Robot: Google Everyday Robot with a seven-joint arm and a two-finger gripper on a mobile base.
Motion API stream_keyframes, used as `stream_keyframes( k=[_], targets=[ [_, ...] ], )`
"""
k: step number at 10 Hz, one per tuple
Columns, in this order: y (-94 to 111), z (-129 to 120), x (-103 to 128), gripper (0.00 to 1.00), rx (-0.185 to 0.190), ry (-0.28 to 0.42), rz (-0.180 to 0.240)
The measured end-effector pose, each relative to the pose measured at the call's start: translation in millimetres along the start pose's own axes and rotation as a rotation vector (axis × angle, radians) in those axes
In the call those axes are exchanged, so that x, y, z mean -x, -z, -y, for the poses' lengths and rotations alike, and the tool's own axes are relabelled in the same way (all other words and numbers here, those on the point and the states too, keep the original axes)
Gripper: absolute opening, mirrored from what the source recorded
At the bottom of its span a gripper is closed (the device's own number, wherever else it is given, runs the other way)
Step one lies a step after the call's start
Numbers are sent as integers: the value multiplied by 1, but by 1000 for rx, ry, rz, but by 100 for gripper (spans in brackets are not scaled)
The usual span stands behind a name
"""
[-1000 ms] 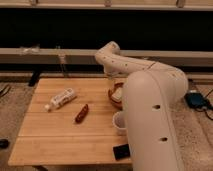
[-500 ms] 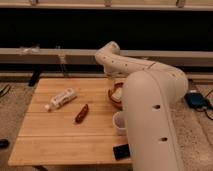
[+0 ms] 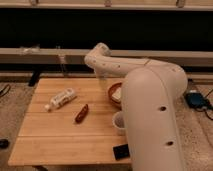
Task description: Drag the pepper across the table
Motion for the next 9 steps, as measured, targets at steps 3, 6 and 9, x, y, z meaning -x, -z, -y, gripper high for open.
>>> stream_keyframes(
  k=[3,6,9],
  targets=[
    [26,-44,45,80,-42,222,81],
    [36,-92,61,80,-29,396,114],
    [35,-146,71,80,7,571,120]
  ],
)
